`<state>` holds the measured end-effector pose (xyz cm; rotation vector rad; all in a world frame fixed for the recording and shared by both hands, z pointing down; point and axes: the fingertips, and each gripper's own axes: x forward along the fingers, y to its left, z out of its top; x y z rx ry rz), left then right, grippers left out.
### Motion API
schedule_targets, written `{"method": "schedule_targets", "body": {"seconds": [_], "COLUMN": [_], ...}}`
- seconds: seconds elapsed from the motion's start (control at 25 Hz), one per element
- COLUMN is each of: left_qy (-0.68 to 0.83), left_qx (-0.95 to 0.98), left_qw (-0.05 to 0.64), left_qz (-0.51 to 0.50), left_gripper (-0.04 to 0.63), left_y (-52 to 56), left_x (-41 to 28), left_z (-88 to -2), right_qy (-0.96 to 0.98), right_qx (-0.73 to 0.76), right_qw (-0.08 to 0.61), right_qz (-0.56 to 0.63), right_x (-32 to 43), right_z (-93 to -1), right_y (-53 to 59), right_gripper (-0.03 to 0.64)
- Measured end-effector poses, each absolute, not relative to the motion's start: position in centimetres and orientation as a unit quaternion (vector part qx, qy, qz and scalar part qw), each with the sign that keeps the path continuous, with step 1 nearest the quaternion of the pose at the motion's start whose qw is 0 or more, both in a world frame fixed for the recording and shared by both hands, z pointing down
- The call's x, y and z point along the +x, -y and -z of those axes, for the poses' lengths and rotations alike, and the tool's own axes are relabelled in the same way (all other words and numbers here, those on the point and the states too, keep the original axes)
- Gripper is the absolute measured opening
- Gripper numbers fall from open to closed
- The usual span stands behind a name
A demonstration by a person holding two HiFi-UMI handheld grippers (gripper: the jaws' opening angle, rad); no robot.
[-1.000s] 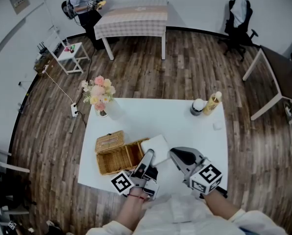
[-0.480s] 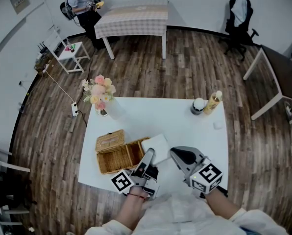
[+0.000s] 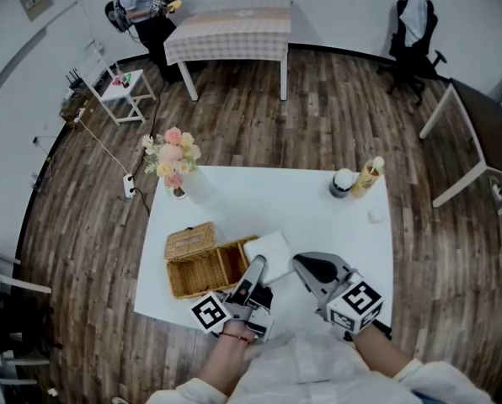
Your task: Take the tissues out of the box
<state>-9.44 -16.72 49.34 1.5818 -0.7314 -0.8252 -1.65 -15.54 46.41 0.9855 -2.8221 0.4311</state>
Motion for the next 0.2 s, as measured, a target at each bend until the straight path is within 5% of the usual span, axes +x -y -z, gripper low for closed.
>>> {"method": "schedule_targets", "body": {"seconds": [0.2], "left_qy": [0.313], "left_qx": [0.671], "left_qw": [0.573], "left_qz": [0.353], "left_gripper": [0.241], "left_y": [16.76], "left_x": [-9.49], "left_z": [-49.43], "right_qy": [0.932], "right_qx": [0.324], "right_qw": [0.064], "right_qz": [-0.148], "right_x": [-1.73], "right_z": [-46.48], "right_y": [15.52], "right_gripper": [0.032]}}
